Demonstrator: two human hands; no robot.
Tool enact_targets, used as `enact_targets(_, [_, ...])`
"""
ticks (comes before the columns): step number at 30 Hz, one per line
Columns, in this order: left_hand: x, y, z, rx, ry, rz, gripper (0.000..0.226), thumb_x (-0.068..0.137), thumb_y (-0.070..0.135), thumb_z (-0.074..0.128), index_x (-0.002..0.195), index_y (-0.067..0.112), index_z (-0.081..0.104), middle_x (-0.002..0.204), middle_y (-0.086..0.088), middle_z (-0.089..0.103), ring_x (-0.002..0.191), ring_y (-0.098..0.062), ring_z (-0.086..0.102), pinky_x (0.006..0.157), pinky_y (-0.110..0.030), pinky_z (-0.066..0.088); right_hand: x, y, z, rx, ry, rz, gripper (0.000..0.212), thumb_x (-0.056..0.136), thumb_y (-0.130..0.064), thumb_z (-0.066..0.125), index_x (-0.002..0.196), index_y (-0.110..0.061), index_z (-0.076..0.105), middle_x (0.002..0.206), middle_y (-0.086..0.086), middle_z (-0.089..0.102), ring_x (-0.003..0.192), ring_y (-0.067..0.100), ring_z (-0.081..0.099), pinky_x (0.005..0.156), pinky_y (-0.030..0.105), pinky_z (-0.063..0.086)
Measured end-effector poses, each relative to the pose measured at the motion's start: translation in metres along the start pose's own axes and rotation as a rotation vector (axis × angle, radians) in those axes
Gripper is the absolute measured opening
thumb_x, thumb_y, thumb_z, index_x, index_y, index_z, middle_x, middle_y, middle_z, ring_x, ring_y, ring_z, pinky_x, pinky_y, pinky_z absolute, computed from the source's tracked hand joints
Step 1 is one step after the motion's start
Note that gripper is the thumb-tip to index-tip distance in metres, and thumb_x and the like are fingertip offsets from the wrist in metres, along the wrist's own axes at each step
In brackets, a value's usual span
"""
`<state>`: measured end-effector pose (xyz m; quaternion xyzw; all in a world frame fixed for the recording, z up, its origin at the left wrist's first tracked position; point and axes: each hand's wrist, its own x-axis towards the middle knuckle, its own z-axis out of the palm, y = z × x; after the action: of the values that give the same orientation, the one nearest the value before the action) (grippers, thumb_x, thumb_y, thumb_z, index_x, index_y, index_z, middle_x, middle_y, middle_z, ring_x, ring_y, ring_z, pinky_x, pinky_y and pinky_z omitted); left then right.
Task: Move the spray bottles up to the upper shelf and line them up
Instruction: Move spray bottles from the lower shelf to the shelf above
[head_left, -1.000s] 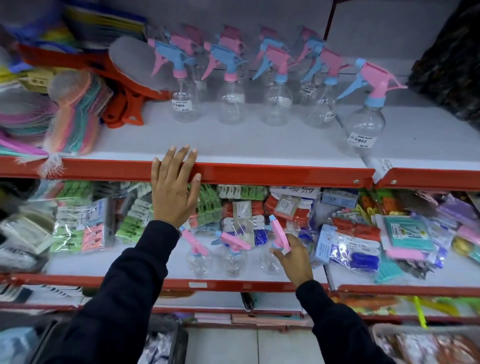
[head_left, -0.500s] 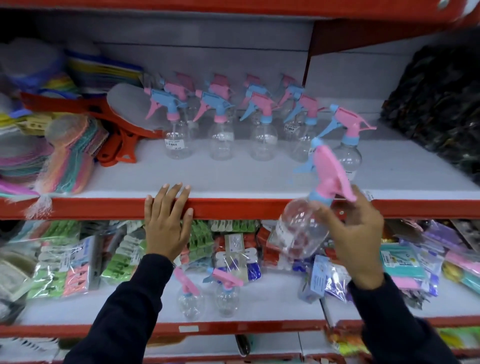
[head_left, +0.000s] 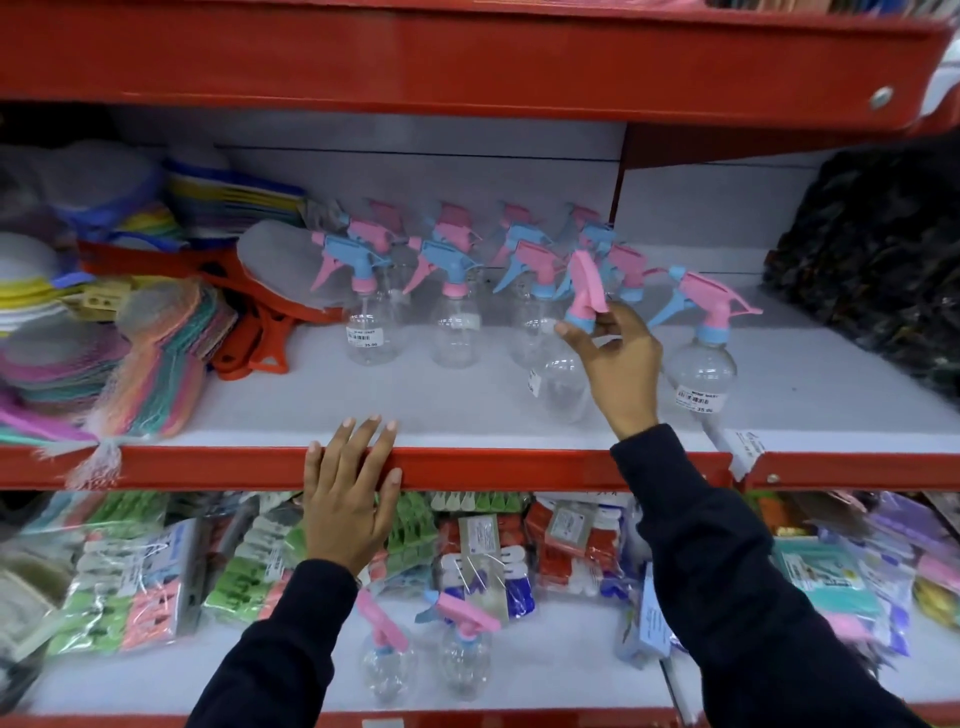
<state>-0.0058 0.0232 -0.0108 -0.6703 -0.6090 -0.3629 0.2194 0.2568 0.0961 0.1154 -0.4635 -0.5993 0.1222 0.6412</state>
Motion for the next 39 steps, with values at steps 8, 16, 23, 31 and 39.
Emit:
enact_targets(8, [0.0, -0.003, 0.007, 0.023, 0.058, 0.024, 0.044, 0.096, 0.04, 0.026, 0.134, 0.023, 0.042, 0.133, -0.002, 0.05, 0.133, -0.02, 0.033, 0.116, -0.036, 0.008, -0.002, 0.016, 0.014, -0.106, -0.009, -0.01, 0.03, 0.073, -0.023, 0.077, 0.095, -0.007, 0.065, 0.092, 0.003, 0.053, 0.076, 0.016, 0.053, 0.065, 0.002, 0.039])
enact_targets(16, [0.001, -0.004, 0.007, 0.032, 0.057, 0.031, 0.044, 0.096, 0.04, 0.027, 0.134, 0.023, 0.042, 0.134, -0.002, 0.049, 0.134, -0.018, 0.029, 0.116, -0.035, 0.006, 0.004, 0.011, 0.008, -0.085, -0.063, 0.06, 0.02, 0.079, -0.015, 0.07, 0.098, -0.01, 0.067, 0.097, 0.004, 0.066, 0.078, 0.01, 0.059, 0.068, -0.003, 0.035])
enact_targets(23, [0.0, -0.003, 0.005, 0.029, 0.03, 0.032, 0.044, 0.096, 0.039, 0.029, 0.135, 0.024, 0.041, 0.134, -0.003, 0.052, 0.135, -0.018, 0.03, 0.116, -0.036, 0.007, 0.001, 0.006, 0.001, -0.078, -0.109, 0.122, 0.027, 0.083, -0.015, 0.066, 0.109, -0.01, 0.066, 0.107, 0.005, 0.07, 0.085, -0.006, 0.06, 0.071, -0.005, 0.033])
enact_targets(31, [-0.002, -0.027, -0.013, 0.017, -0.014, -0.018, 0.047, 0.097, 0.041, 0.022, 0.139, 0.023, 0.036, 0.142, -0.005, 0.045, 0.137, -0.021, 0.028, 0.116, -0.032, 0.004, -0.107, -0.026, -0.012, -0.026, 0.033, -0.04, 0.018, 0.086, -0.019, 0.059, 0.103, -0.022, 0.059, 0.097, -0.013, 0.06, 0.092, -0.007, 0.053, 0.083, 0.007, 0.041])
enact_targets(39, [-0.005, -0.059, -0.018, 0.061, -0.004, -0.013, 0.045, 0.097, 0.037, 0.029, 0.14, 0.025, 0.035, 0.144, -0.005, 0.043, 0.137, -0.022, 0.027, 0.116, -0.033, 0.004, -0.24, 0.051, 0.019, -0.261, -0.681, 0.27, 0.04, 0.083, -0.031, 0.065, 0.121, -0.026, 0.052, 0.114, -0.013, 0.052, 0.107, 0.003, 0.047, 0.094, 0.028, 0.043])
